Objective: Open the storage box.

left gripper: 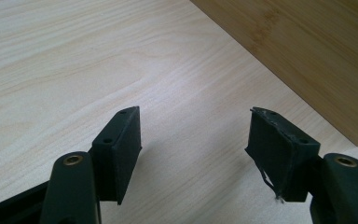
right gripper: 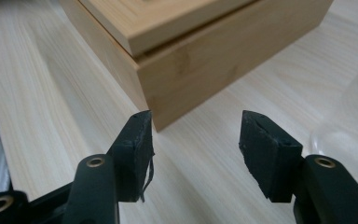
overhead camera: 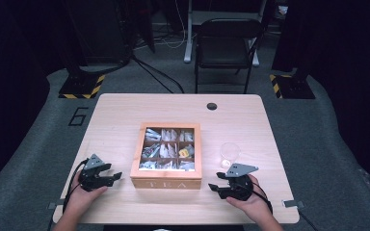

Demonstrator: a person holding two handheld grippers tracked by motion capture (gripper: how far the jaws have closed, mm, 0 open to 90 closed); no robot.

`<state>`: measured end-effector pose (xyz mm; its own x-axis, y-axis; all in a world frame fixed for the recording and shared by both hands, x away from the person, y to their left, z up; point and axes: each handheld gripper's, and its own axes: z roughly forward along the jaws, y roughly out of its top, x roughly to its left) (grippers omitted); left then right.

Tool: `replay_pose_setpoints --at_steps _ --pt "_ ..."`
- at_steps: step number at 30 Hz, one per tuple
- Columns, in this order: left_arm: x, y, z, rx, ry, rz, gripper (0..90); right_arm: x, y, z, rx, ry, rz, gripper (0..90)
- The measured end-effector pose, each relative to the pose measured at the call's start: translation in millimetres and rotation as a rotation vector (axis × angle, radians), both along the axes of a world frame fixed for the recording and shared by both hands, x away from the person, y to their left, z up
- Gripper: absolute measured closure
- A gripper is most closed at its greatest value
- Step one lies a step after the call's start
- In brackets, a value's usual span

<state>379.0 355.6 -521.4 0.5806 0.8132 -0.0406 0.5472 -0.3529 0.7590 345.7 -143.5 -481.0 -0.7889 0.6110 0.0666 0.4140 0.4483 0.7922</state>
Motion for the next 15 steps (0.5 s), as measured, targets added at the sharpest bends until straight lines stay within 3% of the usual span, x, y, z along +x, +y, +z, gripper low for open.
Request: replay_pose_setpoints --at_steps 4,9,15 --pt "-1.2 1.1 2.6 -0.009 0.022 0.000 34.8 -1.1 7.7 11.3 0.040 0.000 -0.001 45.4" --pt "-1.9 0.4 1.7 -0.022 0.015 0.002 35.7 -3.1 23.0 23.4 -0.007 0.014 0.030 50.3" --pt "-2.5 -0.3 2.1 -0.022 0.011 0.002 36.2 0.4 32.2 23.5 -0.006 0.035 0.024 53.2"
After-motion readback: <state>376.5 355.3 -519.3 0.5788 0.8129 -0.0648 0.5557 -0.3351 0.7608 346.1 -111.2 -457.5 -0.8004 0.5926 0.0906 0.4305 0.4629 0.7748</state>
